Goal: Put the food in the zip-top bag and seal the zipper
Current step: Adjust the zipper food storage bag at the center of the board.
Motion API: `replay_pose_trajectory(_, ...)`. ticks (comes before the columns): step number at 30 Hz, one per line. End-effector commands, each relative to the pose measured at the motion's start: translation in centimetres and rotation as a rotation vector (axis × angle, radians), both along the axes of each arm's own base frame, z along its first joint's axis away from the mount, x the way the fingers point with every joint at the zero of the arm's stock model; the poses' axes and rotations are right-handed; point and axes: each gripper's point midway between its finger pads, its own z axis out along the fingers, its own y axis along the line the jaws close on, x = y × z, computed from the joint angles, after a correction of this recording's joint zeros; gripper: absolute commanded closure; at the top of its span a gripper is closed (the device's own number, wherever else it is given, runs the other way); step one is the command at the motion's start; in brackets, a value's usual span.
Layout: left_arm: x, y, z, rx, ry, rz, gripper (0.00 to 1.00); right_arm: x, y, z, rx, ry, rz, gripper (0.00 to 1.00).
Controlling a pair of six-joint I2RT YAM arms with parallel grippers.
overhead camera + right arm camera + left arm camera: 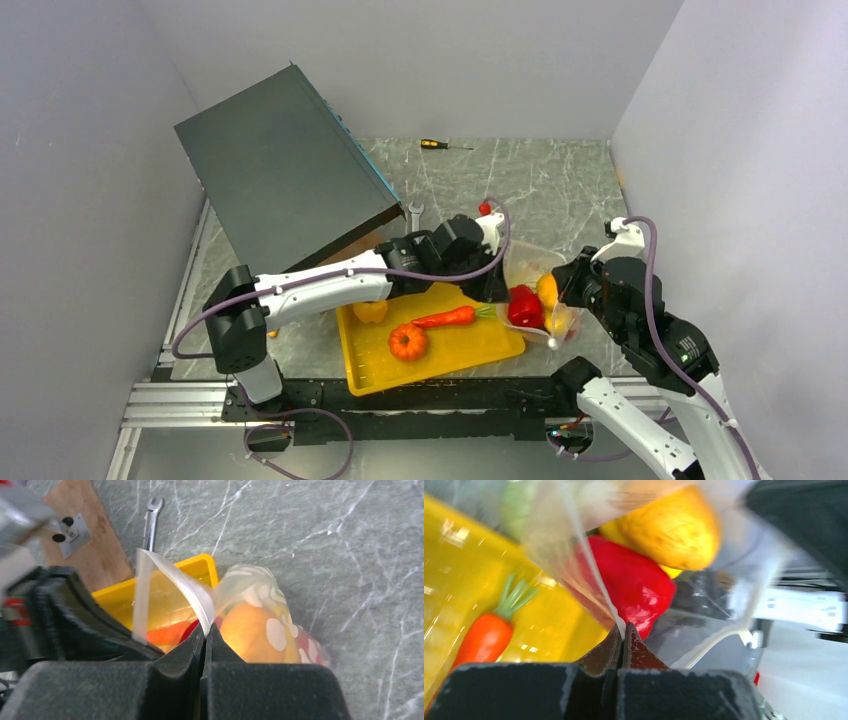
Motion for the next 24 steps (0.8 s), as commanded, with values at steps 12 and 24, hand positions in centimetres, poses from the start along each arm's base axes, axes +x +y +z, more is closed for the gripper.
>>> replay_pose_trajectory(12, -0.4, -4.9, 6.7, -0.219, 0.129, -0.039, 1.0, -0.6, -4.8, 4.3, 0.053, -0.166, -0.239, 1.0)
replay_pose_trajectory(24, -0.6, -5.4, 14.3, -0.307, -0.044, -0.073, 1.0, 0.2, -4.7, 5.0, 0.032, -0.164, -0.257, 1.0)
